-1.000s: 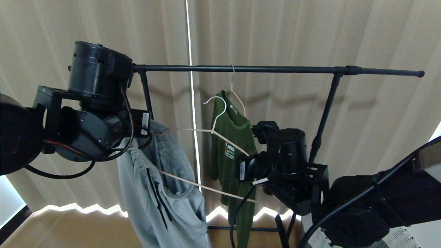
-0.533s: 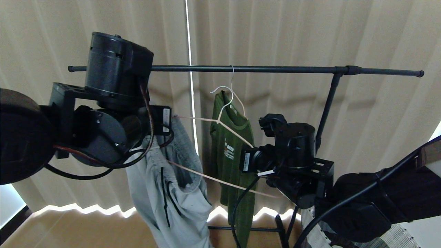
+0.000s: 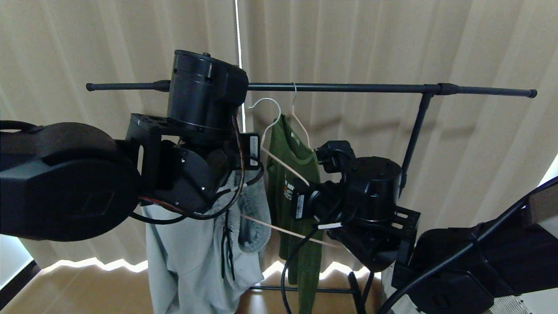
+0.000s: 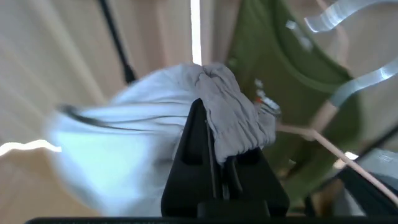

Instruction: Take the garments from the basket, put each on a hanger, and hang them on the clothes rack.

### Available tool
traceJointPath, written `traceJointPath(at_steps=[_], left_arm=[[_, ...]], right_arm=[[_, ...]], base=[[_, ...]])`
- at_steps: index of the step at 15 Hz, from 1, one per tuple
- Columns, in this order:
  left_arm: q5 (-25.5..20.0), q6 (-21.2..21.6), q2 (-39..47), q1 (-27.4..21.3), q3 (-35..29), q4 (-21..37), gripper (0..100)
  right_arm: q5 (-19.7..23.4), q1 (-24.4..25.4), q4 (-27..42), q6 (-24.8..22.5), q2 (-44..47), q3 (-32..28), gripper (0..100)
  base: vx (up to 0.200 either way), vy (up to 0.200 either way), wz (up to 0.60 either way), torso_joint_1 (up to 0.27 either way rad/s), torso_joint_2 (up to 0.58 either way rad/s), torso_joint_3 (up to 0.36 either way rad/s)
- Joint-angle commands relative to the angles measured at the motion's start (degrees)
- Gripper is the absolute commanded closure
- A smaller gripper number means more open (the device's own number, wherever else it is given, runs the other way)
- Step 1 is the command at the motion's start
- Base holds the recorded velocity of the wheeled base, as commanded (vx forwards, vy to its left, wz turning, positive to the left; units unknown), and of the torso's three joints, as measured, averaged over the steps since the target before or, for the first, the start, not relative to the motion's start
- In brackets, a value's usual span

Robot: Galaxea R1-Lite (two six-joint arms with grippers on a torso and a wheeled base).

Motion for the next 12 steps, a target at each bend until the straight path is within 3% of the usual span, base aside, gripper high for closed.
traceJointPath(at_steps=[1,4,8,10,12], left_arm=[[-1.8,0.8,-1.6,-0.6,1.2,0.2,100],[-7.3,6.9,-7.0,0.6,7.0,0.0,100],[-8.3,11.6,-8.7,1.0,11.3,-5.1,100],[-13.3,14.1,-10.0,1.4,14.8,-9.5,100],[-21.1,17.7,-12.2,2.7,18.1,-11.5,100]], right_arm=[[0.1,0.1,-1.5,-1.6,0.7,0.7,100],[0.1,0.1,-2.4,-3.0,0.6,1.6,100],[0.1,0.0,-2.4,-3.0,0.7,1.8,100],[0.1,-0.1,-2.5,-3.0,0.7,1.7,100],[0.1,-0.1,-2.5,-3.0,0.2,1.7,100]], base=[[0.0,0.0,0.0,0.0,0.0,0.0],[0.0,0.0,0.0,0.0,0.0,0.0],[0.0,0.0,0.0,0.0,0.0,0.0],[0.0,0.0,0.0,0.0,0.0,0.0],[0.0,0.0,0.0,0.0,0.0,0.0]])
